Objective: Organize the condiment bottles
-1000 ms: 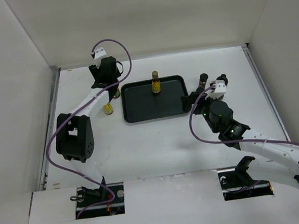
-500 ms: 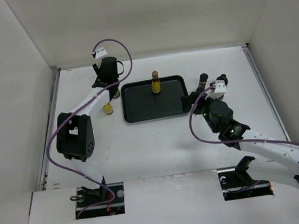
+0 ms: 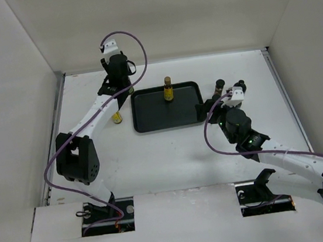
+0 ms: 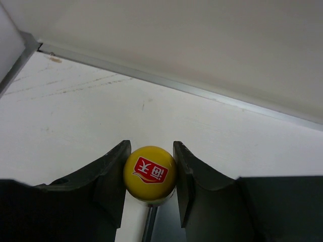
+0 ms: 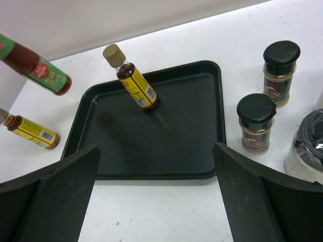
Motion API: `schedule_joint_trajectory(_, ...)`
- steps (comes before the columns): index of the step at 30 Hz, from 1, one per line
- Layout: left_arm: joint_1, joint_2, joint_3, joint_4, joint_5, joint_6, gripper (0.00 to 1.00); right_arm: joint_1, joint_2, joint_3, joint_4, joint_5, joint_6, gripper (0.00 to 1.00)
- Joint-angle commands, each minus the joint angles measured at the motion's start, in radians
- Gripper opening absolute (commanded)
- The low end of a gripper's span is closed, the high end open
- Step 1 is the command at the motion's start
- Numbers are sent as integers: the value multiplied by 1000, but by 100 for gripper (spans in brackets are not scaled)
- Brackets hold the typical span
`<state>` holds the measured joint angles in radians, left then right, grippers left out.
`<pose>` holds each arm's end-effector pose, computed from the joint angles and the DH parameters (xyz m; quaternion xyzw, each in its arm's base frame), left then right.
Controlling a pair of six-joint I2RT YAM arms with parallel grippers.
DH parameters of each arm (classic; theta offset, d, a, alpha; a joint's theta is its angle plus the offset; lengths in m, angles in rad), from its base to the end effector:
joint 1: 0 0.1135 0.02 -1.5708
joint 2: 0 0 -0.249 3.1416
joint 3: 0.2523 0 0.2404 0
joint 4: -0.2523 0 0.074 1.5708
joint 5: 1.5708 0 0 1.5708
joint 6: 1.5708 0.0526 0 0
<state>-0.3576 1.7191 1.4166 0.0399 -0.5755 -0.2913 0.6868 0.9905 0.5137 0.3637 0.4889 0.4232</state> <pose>0.3950 -0.1170 0.3170 -0.1474 0.7663 0.0275 0.6248 0.1993 0.1315 0.2546 0.0647 0.7387 0.1871 0.6443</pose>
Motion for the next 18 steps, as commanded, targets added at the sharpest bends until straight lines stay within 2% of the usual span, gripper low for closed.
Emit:
schedule_joint_trajectory(1,-43,-95,64,164,-9,20,19,1,4,39,21,-10,3,100)
schedule_joint_trajectory(11,-128,23,104,187,-1,24,19,1,-1,34,21,-21,6,100)
schedule_joint_trajectory(18,-155,86,73,212,-11,23,21,1,-7,31,21,-23,6,100)
